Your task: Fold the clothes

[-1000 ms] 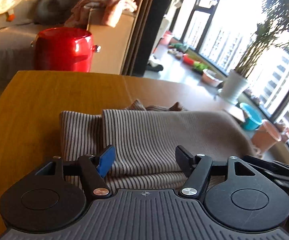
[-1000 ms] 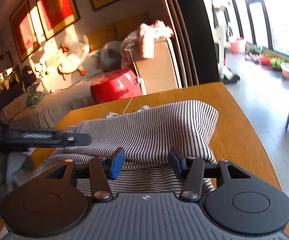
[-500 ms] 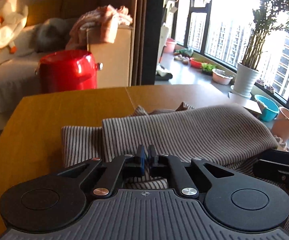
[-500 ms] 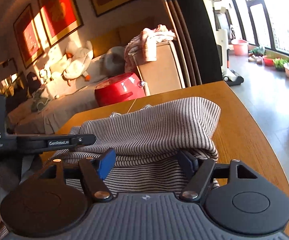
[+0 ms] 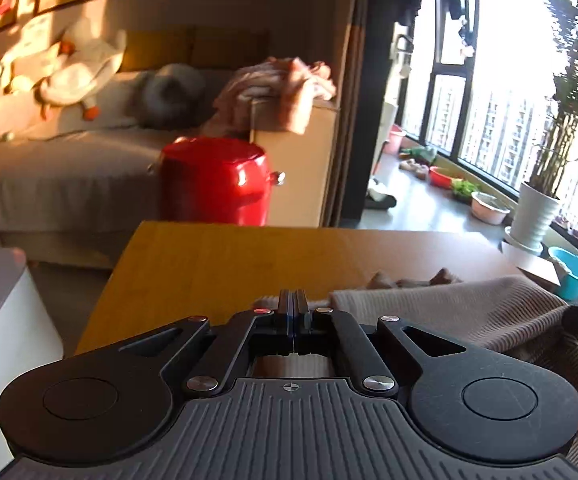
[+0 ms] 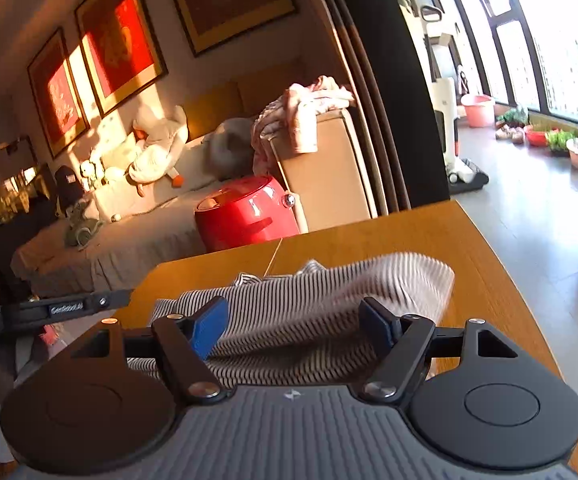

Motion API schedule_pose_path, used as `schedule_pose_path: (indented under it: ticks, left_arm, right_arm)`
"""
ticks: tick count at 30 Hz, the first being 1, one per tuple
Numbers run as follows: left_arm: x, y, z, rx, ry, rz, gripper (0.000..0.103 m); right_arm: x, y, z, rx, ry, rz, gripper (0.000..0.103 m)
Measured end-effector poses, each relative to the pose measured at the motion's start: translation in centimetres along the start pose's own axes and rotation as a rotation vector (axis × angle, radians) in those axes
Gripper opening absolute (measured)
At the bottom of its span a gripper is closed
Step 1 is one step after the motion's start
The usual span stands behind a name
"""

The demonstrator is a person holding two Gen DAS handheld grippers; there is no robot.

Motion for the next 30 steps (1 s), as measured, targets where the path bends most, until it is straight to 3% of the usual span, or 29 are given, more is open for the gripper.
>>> schedule_pose_path:
  ticks: [8, 13, 16, 18, 19, 20, 23, 26, 30]
  left_arm:
    - [-1.2, -2.0, 2.9, -0.123, -0.070, 0.072, 0.002]
    - [-1.6, -3.9, 3.3, -0.170, -0.085, 0.056, 0.005]
    - [-1.6, -4.4, 3.4, -0.181, -0.091, 0.055, 0.007]
    - [-1.5, -4.5, 3.5, -0.187, -0.096, 0.059, 0.007]
    - [-1.5, -4.5, 3.6, -0.189, -0.098, 0.062, 0.007]
    - [-1.5, -4.5, 3.6, -0.192, -0.100, 0.064, 0.008]
    - [-1.2, -4.6, 3.9, -0.208, -0.109, 0.078, 0.008]
    - [-0.9, -4.2, 4.3, -0.232, -0.121, 0.120, 0.008]
    - [-0.7, -3.0, 4.9, -0.242, -0.140, 0.188, 0.008]
  right_arm:
    - [2.8, -8.8, 0.8, -0.360, -0.070, -0.046, 0.073]
    - [5.8, -14.2, 3.6, -0.526, -0.128, -0.092, 0.073]
    - [8.2, -15.3, 5.0, -0.582, -0.136, -0.048, 0.073]
    - [9.4, -15.2, 5.3, -0.537, -0.167, -0.052, 0.071]
    - [9.7, -15.0, 5.2, -0.508, -0.180, -0.061, 0.064]
    - [9.6, -14.8, 4.9, -0.482, -0.190, -0.073, 0.044]
    - [9.2, -14.4, 3.5, -0.400, -0.218, -0.104, 0.010]
    - [8.0, -14.4, 0.6, -0.329, -0.172, -0.103, 0.009]
    - [5.9, -16.2, -4.1, -0.234, -0.092, -0.183, 0.009]
Point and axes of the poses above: each gripper's, at about its wrist camera, not at the fingertips, and x roughly the way its jaws point, y to its right, z to its underside, the point moved 10 cm from there along x, roughly the way its jaws point, and after that the axes turned 7 degrees about z, right-handed, at the moved point
